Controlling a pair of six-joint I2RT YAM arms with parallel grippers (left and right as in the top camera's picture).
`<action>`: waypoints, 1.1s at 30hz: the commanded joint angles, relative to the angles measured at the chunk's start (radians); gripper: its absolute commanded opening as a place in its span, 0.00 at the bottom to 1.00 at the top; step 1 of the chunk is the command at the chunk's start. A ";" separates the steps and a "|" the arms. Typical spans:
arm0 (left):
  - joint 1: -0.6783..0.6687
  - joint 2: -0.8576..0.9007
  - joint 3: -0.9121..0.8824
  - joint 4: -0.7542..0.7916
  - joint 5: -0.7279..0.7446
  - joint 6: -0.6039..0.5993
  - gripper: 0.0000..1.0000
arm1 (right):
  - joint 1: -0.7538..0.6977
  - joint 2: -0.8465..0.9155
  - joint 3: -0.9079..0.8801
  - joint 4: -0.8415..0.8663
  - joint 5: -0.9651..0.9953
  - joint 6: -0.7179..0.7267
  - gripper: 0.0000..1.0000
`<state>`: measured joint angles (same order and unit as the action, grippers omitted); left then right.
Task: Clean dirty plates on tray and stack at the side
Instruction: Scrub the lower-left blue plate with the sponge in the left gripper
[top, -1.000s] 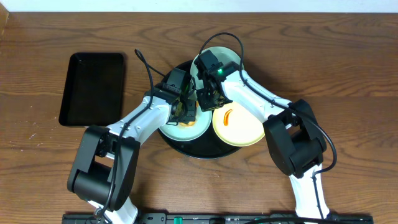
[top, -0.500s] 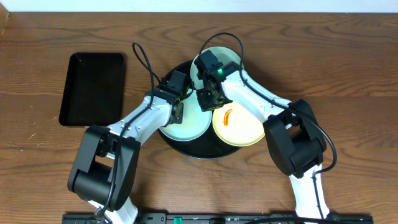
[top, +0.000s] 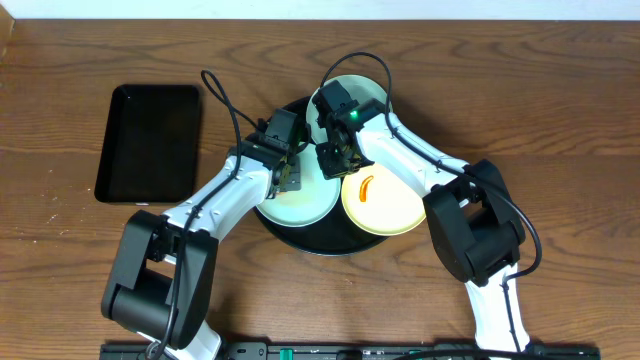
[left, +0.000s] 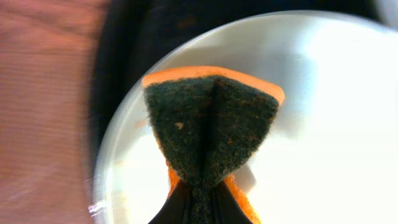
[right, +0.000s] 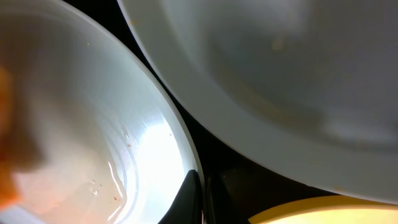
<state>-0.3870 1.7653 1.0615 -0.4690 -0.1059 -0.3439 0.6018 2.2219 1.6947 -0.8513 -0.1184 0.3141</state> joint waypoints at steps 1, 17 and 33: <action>0.004 0.011 -0.012 0.057 0.159 -0.060 0.08 | 0.008 0.017 -0.003 0.002 0.010 0.003 0.01; 0.004 0.059 -0.013 0.058 -0.065 -0.045 0.08 | 0.008 0.017 -0.003 -0.002 0.010 0.003 0.01; 0.024 0.054 -0.002 -0.054 -0.300 0.061 0.08 | 0.007 0.017 -0.003 -0.003 0.010 0.003 0.01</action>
<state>-0.3805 1.8221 1.0603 -0.4973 -0.2981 -0.3046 0.6018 2.2219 1.6947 -0.8516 -0.1184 0.3145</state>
